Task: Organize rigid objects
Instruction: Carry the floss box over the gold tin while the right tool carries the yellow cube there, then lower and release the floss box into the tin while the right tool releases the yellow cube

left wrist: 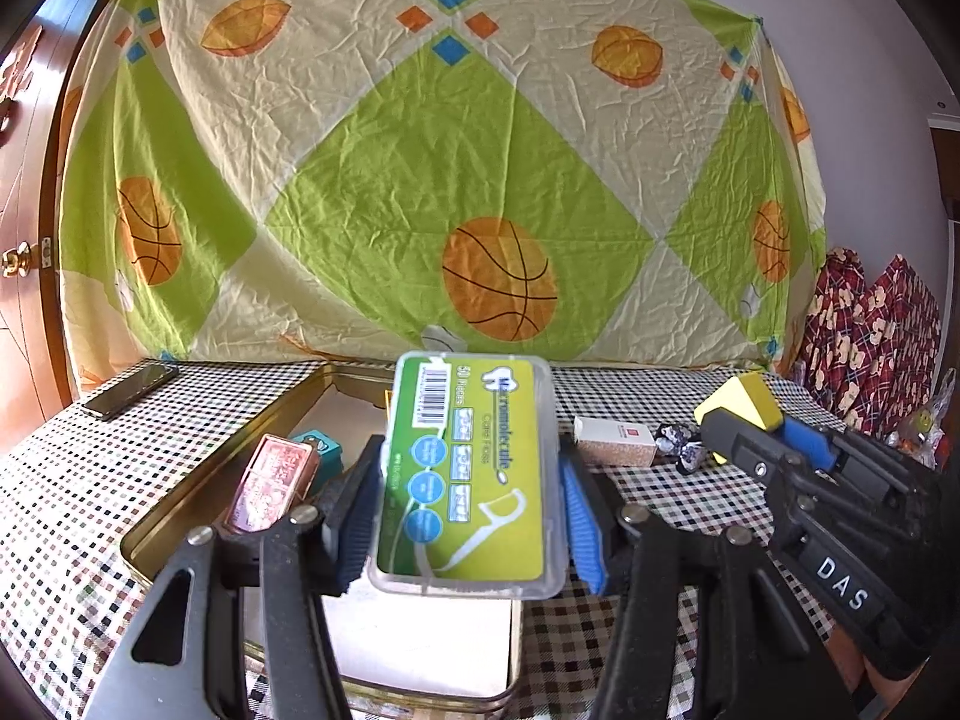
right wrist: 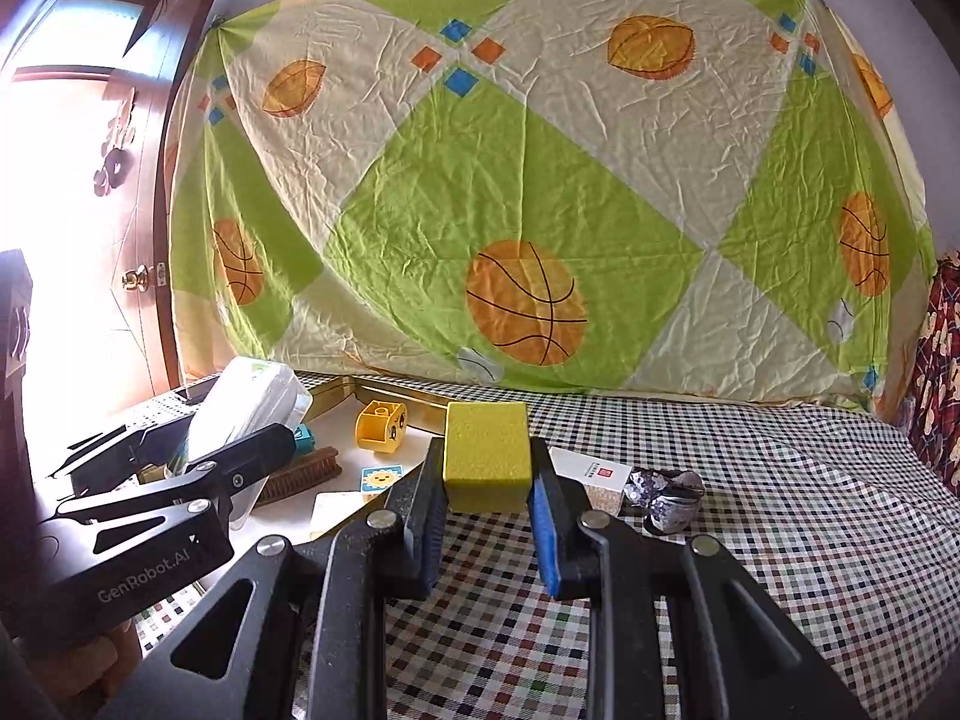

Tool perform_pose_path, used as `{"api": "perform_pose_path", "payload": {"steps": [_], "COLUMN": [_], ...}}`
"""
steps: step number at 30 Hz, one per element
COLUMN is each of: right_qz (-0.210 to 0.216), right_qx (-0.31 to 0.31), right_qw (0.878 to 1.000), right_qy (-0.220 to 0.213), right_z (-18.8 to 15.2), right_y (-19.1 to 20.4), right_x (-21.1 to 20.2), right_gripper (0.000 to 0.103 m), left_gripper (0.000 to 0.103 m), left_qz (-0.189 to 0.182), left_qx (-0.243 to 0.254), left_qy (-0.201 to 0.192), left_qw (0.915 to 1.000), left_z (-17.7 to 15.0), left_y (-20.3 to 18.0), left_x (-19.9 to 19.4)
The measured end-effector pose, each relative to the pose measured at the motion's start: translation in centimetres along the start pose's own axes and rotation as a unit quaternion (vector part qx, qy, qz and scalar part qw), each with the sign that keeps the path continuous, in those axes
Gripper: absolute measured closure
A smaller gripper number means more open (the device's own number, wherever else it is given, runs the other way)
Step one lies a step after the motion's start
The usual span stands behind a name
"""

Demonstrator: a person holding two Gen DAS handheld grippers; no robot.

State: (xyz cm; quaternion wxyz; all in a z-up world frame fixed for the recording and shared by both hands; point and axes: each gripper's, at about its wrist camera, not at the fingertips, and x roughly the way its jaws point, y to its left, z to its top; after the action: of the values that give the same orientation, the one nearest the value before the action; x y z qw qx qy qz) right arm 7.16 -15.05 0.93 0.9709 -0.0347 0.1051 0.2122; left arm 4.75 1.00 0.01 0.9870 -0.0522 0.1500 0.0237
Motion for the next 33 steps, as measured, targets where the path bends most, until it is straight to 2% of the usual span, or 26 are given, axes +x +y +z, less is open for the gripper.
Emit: {"api": "perform_pose_path", "payload": {"steps": [14,33], "right_qz": [0.023,0.049], "right_qx": [-0.007,-0.037], "right_qw": [1.000,0.998], "right_qy": [0.004,0.008], "right_z": [0.0,0.3], "right_y": [2.3,6.1], "right_x": [0.9,2.3], "right_gripper": [0.076,0.076], "left_gripper": [0.049,0.049], "left_qz": [0.020,0.049], "left_qx": [-0.025,-0.033], "left_qy": [-0.003,-0.001], "left_qw": [0.9995,0.9983], "left_z": [0.2,0.5], "left_y": [2.9,5.8], "left_x": [-0.1,0.1]}}
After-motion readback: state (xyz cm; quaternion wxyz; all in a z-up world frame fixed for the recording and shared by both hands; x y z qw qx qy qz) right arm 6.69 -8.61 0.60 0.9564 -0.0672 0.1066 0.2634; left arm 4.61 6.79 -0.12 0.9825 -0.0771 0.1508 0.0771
